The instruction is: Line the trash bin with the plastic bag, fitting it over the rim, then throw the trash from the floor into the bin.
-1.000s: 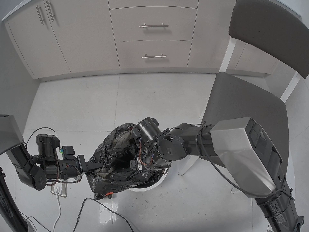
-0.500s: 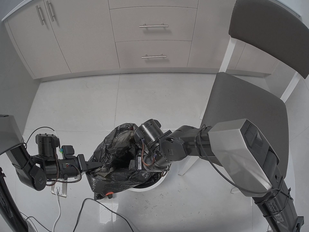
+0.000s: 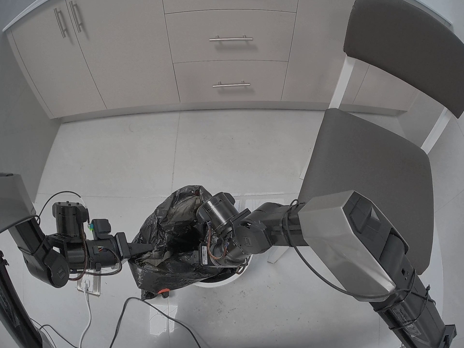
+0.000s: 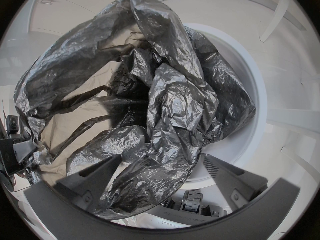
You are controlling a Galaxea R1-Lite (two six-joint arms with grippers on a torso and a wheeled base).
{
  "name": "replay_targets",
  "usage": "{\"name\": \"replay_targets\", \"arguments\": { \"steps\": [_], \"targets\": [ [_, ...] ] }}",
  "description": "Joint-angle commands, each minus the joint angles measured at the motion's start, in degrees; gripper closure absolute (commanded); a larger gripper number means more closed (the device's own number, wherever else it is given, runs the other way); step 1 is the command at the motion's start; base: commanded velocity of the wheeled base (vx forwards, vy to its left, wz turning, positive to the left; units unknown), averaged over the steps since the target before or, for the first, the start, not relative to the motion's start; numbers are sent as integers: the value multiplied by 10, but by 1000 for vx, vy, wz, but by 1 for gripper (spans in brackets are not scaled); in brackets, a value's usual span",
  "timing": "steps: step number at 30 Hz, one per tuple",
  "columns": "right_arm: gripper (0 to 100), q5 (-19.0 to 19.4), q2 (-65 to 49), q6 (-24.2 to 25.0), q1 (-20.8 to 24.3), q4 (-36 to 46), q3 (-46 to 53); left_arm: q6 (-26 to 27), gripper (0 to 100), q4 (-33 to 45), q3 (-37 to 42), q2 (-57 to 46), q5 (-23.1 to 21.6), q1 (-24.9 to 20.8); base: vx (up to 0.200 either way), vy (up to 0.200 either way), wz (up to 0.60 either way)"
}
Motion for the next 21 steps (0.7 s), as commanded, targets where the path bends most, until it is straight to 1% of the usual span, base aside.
{"name": "replay_targets", "arguments": {
  "steps": [1, 5, 15, 19, 20, 21],
  "targets": [
    [100, 6, 6, -2, 0, -1, 0, 0, 100, -4, 4, -2, 0, -2, 0, 0, 0],
    [100, 10, 4, -2, 0, -1, 0, -2, 100, -25, 11, 1, 0, -3, 0, 0, 0],
    [100, 8, -1, -2, 0, 5, 0, -3, 100, -28, 13, 2, 0, 0, 0, 0, 0],
    [100, 7, -27, -21, -5, 52, 0, -3, 100, -28, 15, 6, -1, 0, 0, 0, 0],
    [100, 7, -27, -21, -5, 52, 0, -3, 100, -28, 15, 6, -1, 0, 0, 0, 0],
    [100, 6, -44, -32, -5, 75, 0, -1, 100, -29, 15, 12, -1, -1, 0, 0, 0]
  ]
}}
